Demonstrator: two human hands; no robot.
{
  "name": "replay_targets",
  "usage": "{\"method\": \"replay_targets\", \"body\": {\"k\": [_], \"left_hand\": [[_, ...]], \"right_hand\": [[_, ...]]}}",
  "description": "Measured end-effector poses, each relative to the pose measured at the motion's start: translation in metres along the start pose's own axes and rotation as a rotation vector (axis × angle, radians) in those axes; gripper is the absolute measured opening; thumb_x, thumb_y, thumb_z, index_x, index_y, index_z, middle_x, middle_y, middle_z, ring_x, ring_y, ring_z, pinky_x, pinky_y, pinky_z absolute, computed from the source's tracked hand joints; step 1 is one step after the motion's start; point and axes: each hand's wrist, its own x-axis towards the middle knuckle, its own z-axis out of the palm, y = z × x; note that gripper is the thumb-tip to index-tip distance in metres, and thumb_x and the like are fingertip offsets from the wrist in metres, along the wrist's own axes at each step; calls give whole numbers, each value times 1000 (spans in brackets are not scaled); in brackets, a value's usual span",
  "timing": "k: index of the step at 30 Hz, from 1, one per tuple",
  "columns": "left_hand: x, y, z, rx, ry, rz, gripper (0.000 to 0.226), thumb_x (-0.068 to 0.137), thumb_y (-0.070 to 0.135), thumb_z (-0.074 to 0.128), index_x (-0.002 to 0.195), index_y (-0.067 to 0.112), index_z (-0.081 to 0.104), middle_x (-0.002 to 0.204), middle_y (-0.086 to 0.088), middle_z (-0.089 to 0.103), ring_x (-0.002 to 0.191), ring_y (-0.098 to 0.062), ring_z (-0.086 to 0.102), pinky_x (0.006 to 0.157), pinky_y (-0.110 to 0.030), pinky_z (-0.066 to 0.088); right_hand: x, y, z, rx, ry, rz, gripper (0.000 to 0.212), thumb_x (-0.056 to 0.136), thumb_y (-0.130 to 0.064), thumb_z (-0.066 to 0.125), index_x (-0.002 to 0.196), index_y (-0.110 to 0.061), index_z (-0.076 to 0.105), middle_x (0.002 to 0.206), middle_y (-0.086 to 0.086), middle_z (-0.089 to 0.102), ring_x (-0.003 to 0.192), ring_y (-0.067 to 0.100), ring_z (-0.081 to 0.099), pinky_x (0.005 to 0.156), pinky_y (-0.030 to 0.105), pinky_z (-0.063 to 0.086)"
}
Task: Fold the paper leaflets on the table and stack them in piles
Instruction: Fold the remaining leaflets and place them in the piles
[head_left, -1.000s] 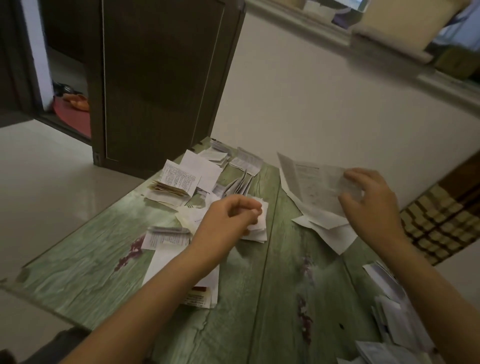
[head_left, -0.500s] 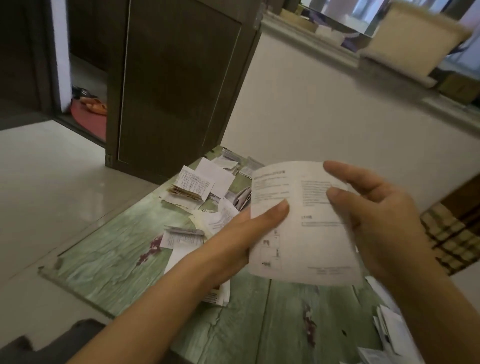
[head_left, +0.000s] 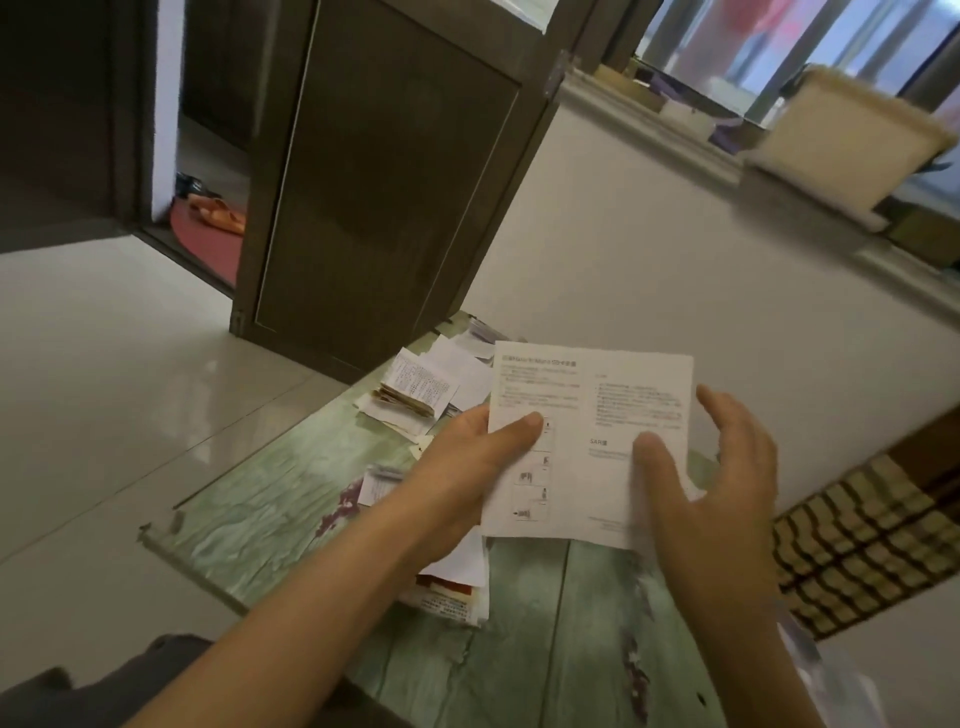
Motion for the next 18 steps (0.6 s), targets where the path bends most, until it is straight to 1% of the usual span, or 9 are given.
{"method": "replay_targets", "body": {"k": [2, 3, 5, 7, 10, 13, 16, 17, 18], "left_hand": [[-1, 0, 1, -75, -4, -2, 20, 95, 15, 49, 107, 26, 59, 98, 0, 73, 89, -18, 71, 73, -35, 59], [-1, -1, 2, -94, -5, -3, 20, 95, 14, 48, 105, 27, 60, 96, 1, 74, 87, -17, 71, 72, -35, 59], [-1, -2, 2, -110, 6, -2, 19, 95, 15, 49, 101, 28, 60, 95, 1, 74, 86, -17, 71, 72, -35, 59], [0, -3, 1, -120, 18, -1, 18, 96, 16, 48, 101, 29, 60, 93, 2, 74, 85, -16, 71, 71, -34, 58], [2, -3, 1, -166, 8, -14, 21, 97, 14, 45, 102, 28, 59, 90, 3, 74, 80, -14, 72, 66, -30, 58], [1, -3, 3, -223, 7, -44, 20, 98, 15, 42, 103, 25, 58, 88, 1, 74, 79, -14, 72, 65, -30, 58], [1, -3, 7, -281, 19, -71, 20, 99, 18, 40, 103, 19, 59, 93, -6, 73, 85, -20, 69, 72, -33, 56], [0, -4, 8, -289, 34, -81, 21, 100, 19, 39, 101, 17, 59, 93, -8, 72, 86, -21, 68, 73, -33, 55], [0, -4, 10, -296, 45, -90, 22, 100, 21, 38, 100, 16, 59, 95, -10, 71, 88, -23, 67, 76, -34, 55]], "right_hand": [[-4, -3, 6, 61, -108, 58, 68, 84, -37, 58, 143, -25, 26, 145, -4, 36, 131, 18, 38, 105, 47, 38], [-4, -3, 9, 116, -161, 97, 72, 83, -38, 59, 144, -25, 23, 143, -2, 41, 128, 19, 44, 101, 47, 43], [-5, -6, 13, 168, -210, 120, 69, 85, -29, 61, 143, -20, 25, 136, -2, 49, 119, 17, 51, 89, 33, 50], [-6, -6, 14, 139, -183, 94, 58, 87, -21, 62, 137, -18, 34, 128, -3, 53, 110, 13, 54, 76, 14, 46], [-8, -8, 13, 124, -157, 82, 44, 89, -11, 58, 130, -17, 42, 116, -4, 56, 88, -1, 55, 56, 2, 44], [-12, -12, 13, 146, -195, 75, 40, 93, -7, 50, 131, -16, 43, 115, -3, 56, 82, -9, 53, 56, -1, 42], [-22, -17, 15, 181, -253, 36, 41, 97, -6, 40, 135, -21, 40, 110, -9, 57, 81, -15, 58, 54, 6, 47], [-28, -21, 17, 190, -288, 13, 42, 98, -9, 39, 137, -25, 38, 112, -12, 57, 82, -16, 58, 57, 7, 48], [-34, -25, 21, 177, -322, -22, 42, 100, -16, 38, 139, -29, 35, 121, -14, 54, 87, -16, 57, 65, 8, 50]]}}
